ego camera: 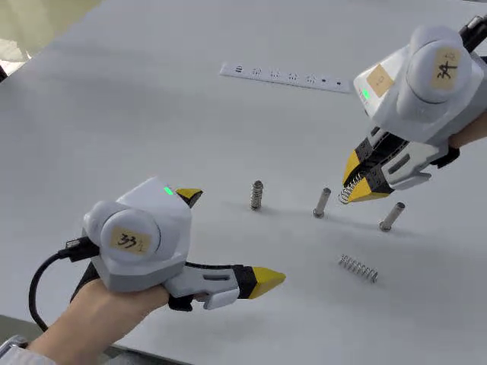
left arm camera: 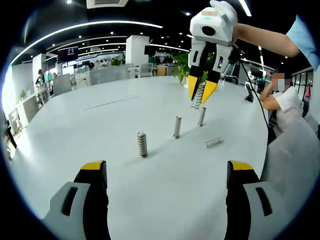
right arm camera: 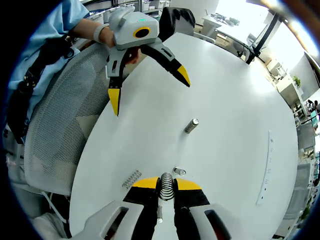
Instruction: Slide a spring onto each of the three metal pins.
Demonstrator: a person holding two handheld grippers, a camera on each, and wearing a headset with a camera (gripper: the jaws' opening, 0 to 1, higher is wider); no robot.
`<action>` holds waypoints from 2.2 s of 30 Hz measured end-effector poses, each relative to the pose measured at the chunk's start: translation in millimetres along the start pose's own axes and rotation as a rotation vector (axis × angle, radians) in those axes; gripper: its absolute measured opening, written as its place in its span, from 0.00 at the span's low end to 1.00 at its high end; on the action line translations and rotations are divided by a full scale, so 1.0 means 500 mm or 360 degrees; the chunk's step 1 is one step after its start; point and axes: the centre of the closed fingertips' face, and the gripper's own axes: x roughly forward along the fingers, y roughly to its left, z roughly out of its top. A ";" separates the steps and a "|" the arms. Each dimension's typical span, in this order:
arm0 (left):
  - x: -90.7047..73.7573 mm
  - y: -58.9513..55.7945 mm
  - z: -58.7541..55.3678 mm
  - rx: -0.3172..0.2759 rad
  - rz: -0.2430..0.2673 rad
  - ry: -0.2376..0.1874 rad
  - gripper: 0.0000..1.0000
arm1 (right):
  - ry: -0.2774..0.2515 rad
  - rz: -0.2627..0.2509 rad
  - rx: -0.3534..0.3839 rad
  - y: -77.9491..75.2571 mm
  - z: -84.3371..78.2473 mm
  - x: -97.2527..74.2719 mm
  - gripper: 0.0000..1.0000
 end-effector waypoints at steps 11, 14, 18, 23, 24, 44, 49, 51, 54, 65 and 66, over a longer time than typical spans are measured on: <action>0.004 -0.005 -0.001 0.0010 -0.0019 0.0016 0.98 | 0.0085 0.0005 -0.0055 -0.042 -0.002 0.018 0.08; 0.004 -0.006 -0.001 0.0007 -0.0020 0.0020 0.98 | 0.0103 0.0022 -0.0059 -0.043 -0.004 0.023 0.08; 0.005 -0.005 -0.002 0.0001 -0.0026 0.0027 0.97 | 0.0112 0.0042 -0.0065 -0.040 -0.004 0.029 0.08; 0.005 -0.002 0.002 0.0011 -0.0018 0.0018 0.95 | 0.0141 0.0054 -0.0082 -0.050 -0.015 0.041 0.08; 0.004 0.002 0.006 0.0006 -0.0008 0.0005 0.95 | 0.0140 0.0058 -0.0083 -0.050 -0.014 0.041 0.08; 0.012 -0.010 -0.001 -0.0008 -0.0053 0.0011 0.94 | 0.0194 0.0129 -0.0113 -0.042 -0.018 0.073 0.08; 0.012 -0.011 -0.004 -0.0012 -0.0058 0.0016 0.93 | 0.0209 0.0145 -0.0118 -0.042 -0.023 0.095 0.08; 0.012 -0.009 -0.004 -0.0013 -0.0056 0.0015 0.93 | 0.0217 0.0153 -0.0121 -0.040 -0.022 0.101 0.08; 0.012 -0.009 -0.003 -0.0015 -0.0054 0.0010 0.92 | 0.0231 0.0159 -0.0121 -0.042 -0.024 0.115 0.08; 0.013 -0.020 -0.005 0.0000 -0.0091 0.0014 0.91 | 0.0248 0.0194 -0.0084 -0.030 -0.026 0.143 0.08; 0.013 -0.020 -0.005 0.0000 -0.0092 0.0013 0.91 | 0.0249 0.0193 -0.0083 -0.030 -0.027 0.146 0.08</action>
